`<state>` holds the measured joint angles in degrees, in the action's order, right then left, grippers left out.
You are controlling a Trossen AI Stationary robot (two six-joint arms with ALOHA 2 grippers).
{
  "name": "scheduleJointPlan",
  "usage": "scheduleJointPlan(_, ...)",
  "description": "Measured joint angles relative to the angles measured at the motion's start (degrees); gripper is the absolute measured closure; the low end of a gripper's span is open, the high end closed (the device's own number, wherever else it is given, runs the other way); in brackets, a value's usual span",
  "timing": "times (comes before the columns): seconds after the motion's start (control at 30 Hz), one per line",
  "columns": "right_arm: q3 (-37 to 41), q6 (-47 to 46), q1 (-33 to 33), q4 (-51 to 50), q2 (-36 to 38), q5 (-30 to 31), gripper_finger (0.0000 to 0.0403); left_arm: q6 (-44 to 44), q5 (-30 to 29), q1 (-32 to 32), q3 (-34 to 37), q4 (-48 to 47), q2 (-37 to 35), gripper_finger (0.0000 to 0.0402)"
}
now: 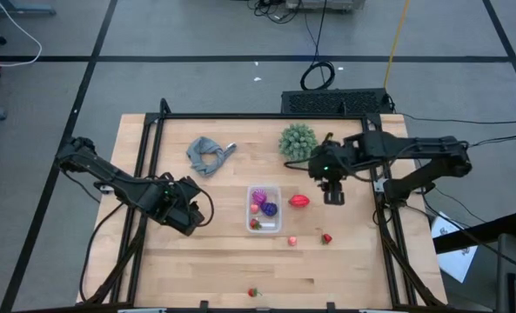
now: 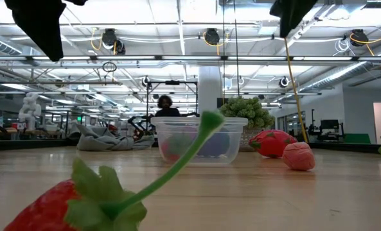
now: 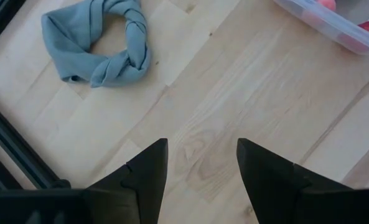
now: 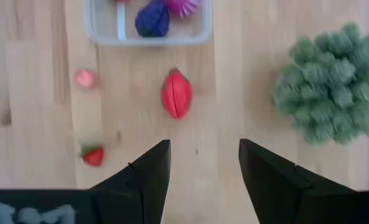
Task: Pick and placing Produce into tupperware
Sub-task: Put the dragonfruit into the transparent bin
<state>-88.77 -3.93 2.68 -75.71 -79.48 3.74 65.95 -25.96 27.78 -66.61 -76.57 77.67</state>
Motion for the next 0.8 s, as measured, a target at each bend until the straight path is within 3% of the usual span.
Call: scheduleJointPlan(0.8,0.9,6.2,2.7,6.9,-8.5,-1.0,0.022,-0.9,0.4,0.0,0.0,0.1,0.0,0.0204)
